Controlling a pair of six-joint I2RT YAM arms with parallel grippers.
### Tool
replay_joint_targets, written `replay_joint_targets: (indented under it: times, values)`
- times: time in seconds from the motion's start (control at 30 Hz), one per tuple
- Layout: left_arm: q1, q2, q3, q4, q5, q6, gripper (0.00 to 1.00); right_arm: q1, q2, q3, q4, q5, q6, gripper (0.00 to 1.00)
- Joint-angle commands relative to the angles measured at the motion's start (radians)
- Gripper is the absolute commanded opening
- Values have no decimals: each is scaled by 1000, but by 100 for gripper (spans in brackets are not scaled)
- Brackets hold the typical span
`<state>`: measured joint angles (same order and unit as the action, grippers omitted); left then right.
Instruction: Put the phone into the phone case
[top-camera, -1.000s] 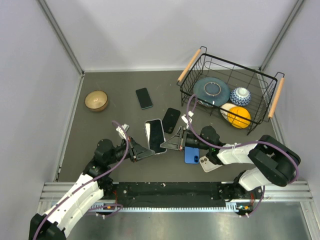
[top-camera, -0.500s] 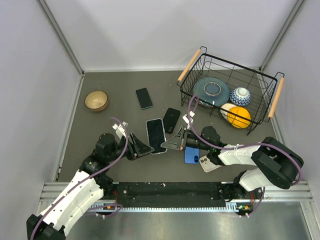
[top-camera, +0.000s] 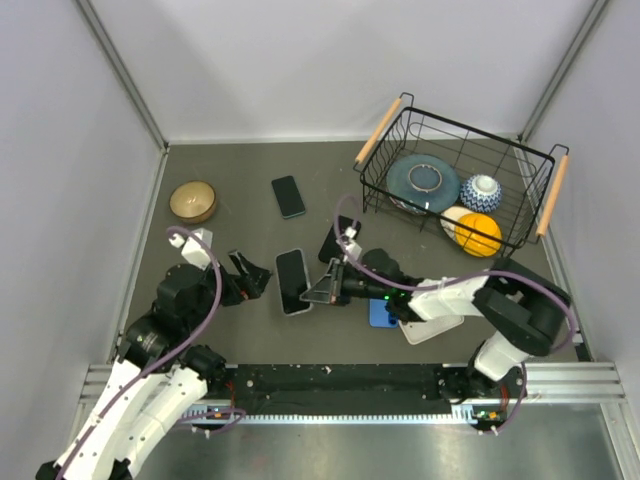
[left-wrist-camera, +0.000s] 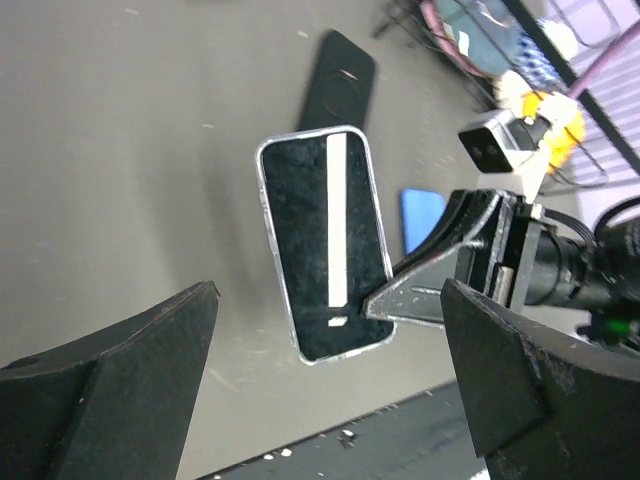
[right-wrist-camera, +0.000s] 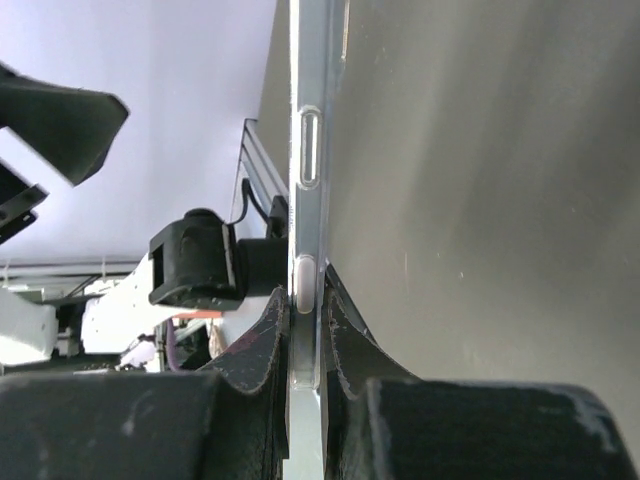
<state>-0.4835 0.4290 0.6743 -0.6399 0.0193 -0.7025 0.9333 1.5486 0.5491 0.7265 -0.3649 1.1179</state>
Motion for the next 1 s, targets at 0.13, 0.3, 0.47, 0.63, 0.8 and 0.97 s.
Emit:
replay_joint_targets:
  times: [0.13,0.3,0.47,0.63,0.8,0.97]
  values:
    - [-1,-128,38,-119,-278,41,98,78,241,254,24,138,71,0]
    - [-1,-203,27,-104,-308,44,98,117,336,373,-145,236,71,0]
    - [-1,-233,16,-95,-305,46,99,140,389,400,-182,268,92,0]
    - [-1,-201,11,-87,-294,46,99,162,432,419,-216,261,111,10]
    - [-1,-173,11,-86,-279,46,99,164,372,402,-288,314,71,28]
    - [-1,-170,8,-86,-277,44,99,162,239,408,-488,391,-27,44]
